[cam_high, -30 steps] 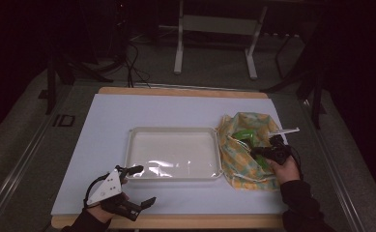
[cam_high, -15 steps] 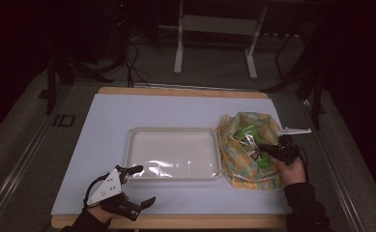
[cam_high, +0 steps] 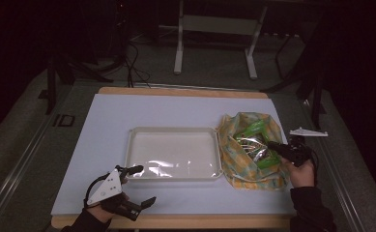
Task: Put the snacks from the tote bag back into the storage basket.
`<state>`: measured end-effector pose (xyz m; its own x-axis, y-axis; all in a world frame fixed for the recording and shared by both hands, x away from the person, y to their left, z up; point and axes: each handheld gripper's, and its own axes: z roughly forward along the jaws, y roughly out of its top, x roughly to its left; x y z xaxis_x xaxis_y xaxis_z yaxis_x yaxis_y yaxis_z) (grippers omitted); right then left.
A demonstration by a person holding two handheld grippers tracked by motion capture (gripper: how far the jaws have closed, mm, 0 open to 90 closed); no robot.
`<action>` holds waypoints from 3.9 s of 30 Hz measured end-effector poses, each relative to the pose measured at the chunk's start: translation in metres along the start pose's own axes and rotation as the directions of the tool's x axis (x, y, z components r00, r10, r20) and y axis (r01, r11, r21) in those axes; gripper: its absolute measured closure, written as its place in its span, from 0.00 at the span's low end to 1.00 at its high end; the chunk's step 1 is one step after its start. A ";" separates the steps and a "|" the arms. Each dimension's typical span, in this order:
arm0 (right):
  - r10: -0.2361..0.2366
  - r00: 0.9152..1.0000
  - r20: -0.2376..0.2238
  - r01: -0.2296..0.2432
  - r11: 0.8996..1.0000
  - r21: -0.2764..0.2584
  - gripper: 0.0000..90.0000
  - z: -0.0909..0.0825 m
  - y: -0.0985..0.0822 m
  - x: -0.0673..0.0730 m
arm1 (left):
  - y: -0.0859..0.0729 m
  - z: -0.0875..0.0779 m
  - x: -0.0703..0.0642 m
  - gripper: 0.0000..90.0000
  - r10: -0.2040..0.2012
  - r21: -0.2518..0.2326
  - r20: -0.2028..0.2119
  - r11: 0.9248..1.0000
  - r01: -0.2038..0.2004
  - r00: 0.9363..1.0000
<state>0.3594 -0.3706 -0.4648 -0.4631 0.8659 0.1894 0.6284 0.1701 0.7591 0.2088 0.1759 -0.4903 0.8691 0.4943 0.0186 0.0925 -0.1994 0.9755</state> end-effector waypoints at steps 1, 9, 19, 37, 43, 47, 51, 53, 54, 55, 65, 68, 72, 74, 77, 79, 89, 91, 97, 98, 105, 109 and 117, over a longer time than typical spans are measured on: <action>0.006 1.000 0.001 -0.006 1.000 -0.003 0.99 -0.002 0.000 0.000 | 0.000 0.000 0.000 0.01 0.000 0.000 0.000 1.000 0.000 1.000; 0.030 0.999 0.026 -0.029 0.998 -0.062 0.99 -0.019 0.002 -0.001 | 0.000 0.000 0.000 0.01 -0.001 -0.001 0.000 1.000 0.001 1.000; 0.051 0.997 0.050 -0.045 0.992 -0.116 0.99 -0.037 0.006 0.000 | 0.000 0.000 0.000 0.01 -0.003 -0.003 -0.001 1.000 0.003 1.000; 0.052 0.995 0.088 -0.035 0.982 -0.184 0.99 -0.064 0.021 0.003 | 0.000 0.001 0.000 0.01 0.001 -0.001 -0.002 1.000 -0.001 1.000; 0.046 0.994 0.099 -0.025 0.979 -0.202 0.99 -0.071 0.027 0.006 | 0.000 0.000 0.000 0.01 0.000 -0.003 -0.002 1.000 0.000 1.000; 0.050 0.994 0.098 -0.028 0.977 -0.211 0.99 -0.074 0.031 0.008 | 0.000 0.001 0.000 0.01 0.000 -0.002 -0.002 1.000 0.000 1.000; 0.055 0.994 0.095 -0.032 0.973 -0.228 0.99 -0.078 0.036 0.012 | 0.000 0.000 0.000 0.01 -0.001 -0.003 -0.003 1.000 0.001 1.000; 0.055 0.994 0.090 -0.033 0.972 -0.232 0.99 -0.079 0.039 0.014 | 0.000 0.000 0.000 0.01 -0.001 -0.002 -0.003 1.000 0.001 1.000; 0.053 0.995 0.088 -0.031 0.972 -0.235 0.99 -0.080 0.040 0.015 | 0.000 0.000 -0.001 0.01 -0.001 -0.003 -0.003 1.000 0.001 1.000; 0.048 0.995 0.087 -0.026 0.972 -0.235 0.99 -0.080 0.042 0.017 | 0.000 0.000 -0.001 0.01 0.000 -0.003 -0.003 1.000 0.000 1.000; 0.036 0.997 0.071 -0.015 0.962 -0.274 0.99 -0.085 0.057 0.032 | 0.000 0.000 -0.001 0.01 0.000 -0.001 -0.003 1.000 0.000 1.000; 0.031 0.998 0.063 -0.012 0.960 -0.281 0.99 -0.084 0.061 0.038 | 0.000 0.000 -0.001 0.01 0.000 -0.002 -0.003 1.000 0.000 1.000; 0.011 0.999 0.053 0.004 0.960 -0.281 0.99 -0.082 0.067 0.047 | 0.001 0.000 -0.001 0.01 0.000 -0.003 -0.005 1.000 0.000 1.000; 0.007 0.999 0.052 0.008 0.957 -0.289 0.99 -0.082 0.071 0.052 | 0.001 0.000 0.000 0.01 0.000 -0.004 -0.006 1.000 0.000 1.000; -0.003 0.999 0.041 0.015 0.955 -0.296 0.99 -0.081 0.076 0.059 | 0.000 0.000 -0.001 0.01 0.003 -0.002 -0.005 1.000 -0.003 1.000; -0.011 0.999 0.031 0.020 0.955 -0.295 0.99 -0.079 0.079 0.064 | 0.000 0.000 -0.001 0.01 0.003 -0.002 -0.005 1.000 -0.003 1.000; -0.014 1.000 -0.013 0.010 0.954 -0.299 0.99 -0.062 0.086 0.085 | 0.001 0.000 -0.001 0.01 0.005 -0.003 -0.005 1.000 -0.005 1.000; -0.018 1.000 -0.021 0.011 0.954 -0.299 0.99 -0.058 0.086 0.090 | 0.001 0.000 -0.001 0.01 0.005 -0.005 -0.004 1.000 -0.005 1.000; -0.036 0.998 -0.046 0.020 0.952 -0.304 0.99 -0.046 0.090 0.107 | 0.001 0.000 -0.001 0.01 0.006 -0.005 -0.003 1.000 -0.006 1.000; -0.038 0.998 -0.051 0.021 0.952 -0.304 0.99 -0.044 0.090 0.110 | 0.001 0.000 -0.001 0.01 0.006 -0.006 -0.004 1.000 -0.006 1.000; -0.056 0.996 -0.073 0.032 0.953 -0.300 0.99 -0.030 0.093 0.129 | 0.001 0.000 -0.001 0.01 0.008 -0.005 -0.001 1.000 -0.008 1.000; -0.049 0.995 -0.091 0.018 0.951 -0.308 0.99 -0.023 0.093 0.136 | 0.001 0.000 -0.001 0.01 0.006 -0.007 0.000 1.000 -0.006 1.000; -0.036 0.992 -0.121 -0.004 0.948 -0.318 0.99 -0.009 0.092 0.153 | 0.001 0.000 -0.001 0.01 0.010 -0.006 0.001 1.000 -0.010 1.000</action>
<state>0.3408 -0.2272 -0.3606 -0.5576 0.7959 0.2358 0.3987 0.0077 0.9170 0.2076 0.1756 -0.4894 0.8704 0.4915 0.0279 0.0809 -0.1987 0.9767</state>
